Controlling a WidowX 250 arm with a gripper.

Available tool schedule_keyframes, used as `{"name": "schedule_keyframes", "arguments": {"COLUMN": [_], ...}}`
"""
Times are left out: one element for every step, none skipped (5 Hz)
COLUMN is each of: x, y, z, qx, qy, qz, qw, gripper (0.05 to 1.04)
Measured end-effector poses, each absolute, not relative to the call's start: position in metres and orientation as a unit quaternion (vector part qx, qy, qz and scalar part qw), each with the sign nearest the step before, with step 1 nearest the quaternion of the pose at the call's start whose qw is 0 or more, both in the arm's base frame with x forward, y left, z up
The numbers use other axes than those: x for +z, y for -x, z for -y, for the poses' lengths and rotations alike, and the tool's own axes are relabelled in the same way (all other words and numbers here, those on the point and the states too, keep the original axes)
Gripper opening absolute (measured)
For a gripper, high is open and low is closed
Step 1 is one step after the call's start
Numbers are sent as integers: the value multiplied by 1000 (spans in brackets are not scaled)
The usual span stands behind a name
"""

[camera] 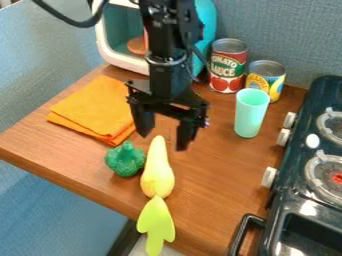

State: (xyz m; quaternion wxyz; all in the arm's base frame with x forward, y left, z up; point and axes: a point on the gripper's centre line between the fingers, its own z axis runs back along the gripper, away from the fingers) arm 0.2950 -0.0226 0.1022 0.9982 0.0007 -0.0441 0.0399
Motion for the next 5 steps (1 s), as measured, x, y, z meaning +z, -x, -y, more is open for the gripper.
{"name": "schedule_keyframes", "arguments": {"x": [87, 83, 74, 67, 66], "y": [-292, -299, -301, -299, -298], "z": [26, 34, 32, 36, 31], "qx": [117, 158, 203, 185, 201], "qy": [-22, -23, -32, -25, -19], "qz": [102, 137, 136, 112, 103], "qw": [988, 978, 969, 976, 974], "gripper": [1001, 1001, 1001, 1001, 1001]}}
